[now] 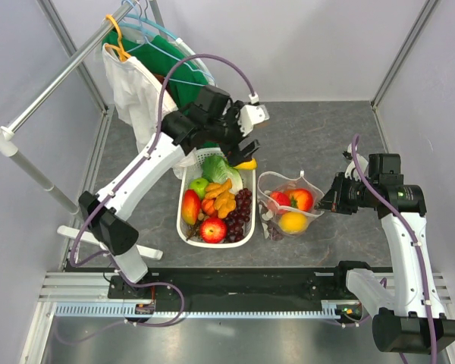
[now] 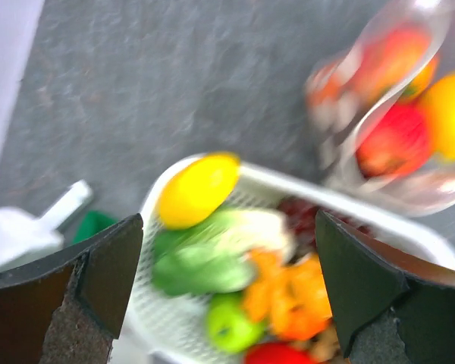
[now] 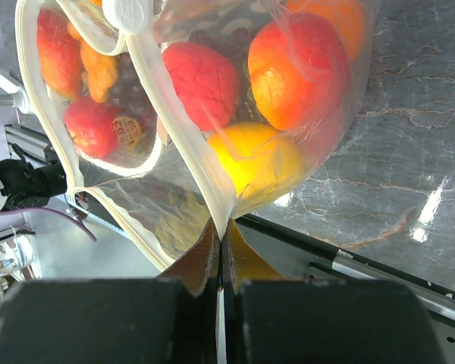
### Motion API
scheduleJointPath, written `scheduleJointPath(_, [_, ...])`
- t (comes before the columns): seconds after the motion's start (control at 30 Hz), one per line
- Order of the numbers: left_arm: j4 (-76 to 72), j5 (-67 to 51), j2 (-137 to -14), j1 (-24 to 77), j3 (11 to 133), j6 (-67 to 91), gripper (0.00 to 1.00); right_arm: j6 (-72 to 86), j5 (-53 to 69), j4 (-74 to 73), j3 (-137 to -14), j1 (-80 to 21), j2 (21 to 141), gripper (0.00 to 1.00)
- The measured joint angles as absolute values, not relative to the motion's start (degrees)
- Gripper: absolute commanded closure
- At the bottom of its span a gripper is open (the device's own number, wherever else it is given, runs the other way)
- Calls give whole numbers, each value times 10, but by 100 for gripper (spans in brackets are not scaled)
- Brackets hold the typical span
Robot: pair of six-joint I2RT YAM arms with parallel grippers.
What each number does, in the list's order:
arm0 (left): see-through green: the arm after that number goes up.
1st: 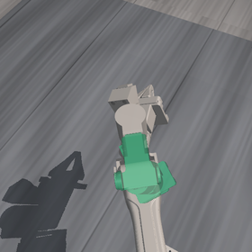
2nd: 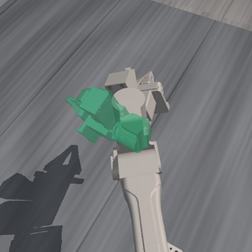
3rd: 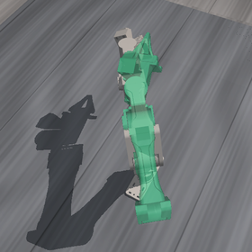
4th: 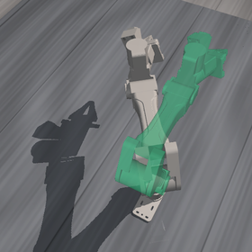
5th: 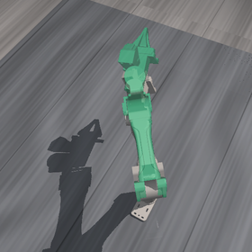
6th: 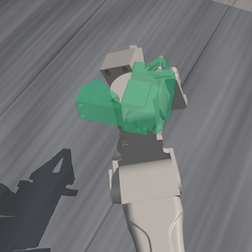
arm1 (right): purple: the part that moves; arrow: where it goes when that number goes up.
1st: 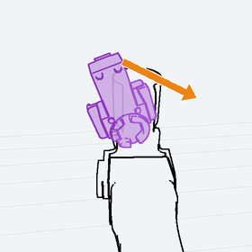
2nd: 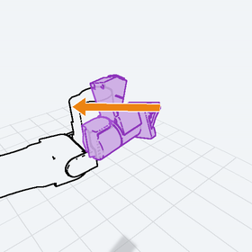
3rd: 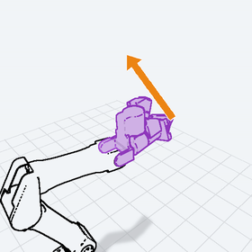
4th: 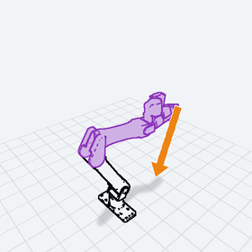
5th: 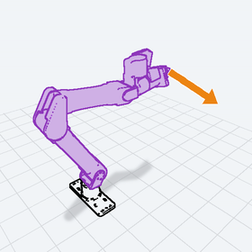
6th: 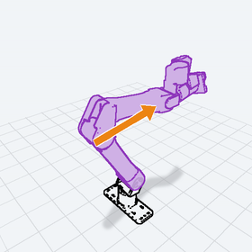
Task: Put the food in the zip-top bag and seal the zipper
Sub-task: Place the fake fruit in the zipper food storage bag, then pick up the fake fruit from the bin.
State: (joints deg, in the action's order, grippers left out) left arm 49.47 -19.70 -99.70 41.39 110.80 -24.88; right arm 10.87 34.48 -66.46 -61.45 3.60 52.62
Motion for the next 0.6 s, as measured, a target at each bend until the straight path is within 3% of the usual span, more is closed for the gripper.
scheduleJointPath(0.27, [409,-213,-949,383,885,-511,1,109,345,-665,-615,36,526,100])
scheduleJointPath(0.6, [269,-220,-1006,369,834,-614,0,109,345,-665,-615,36,529,100])
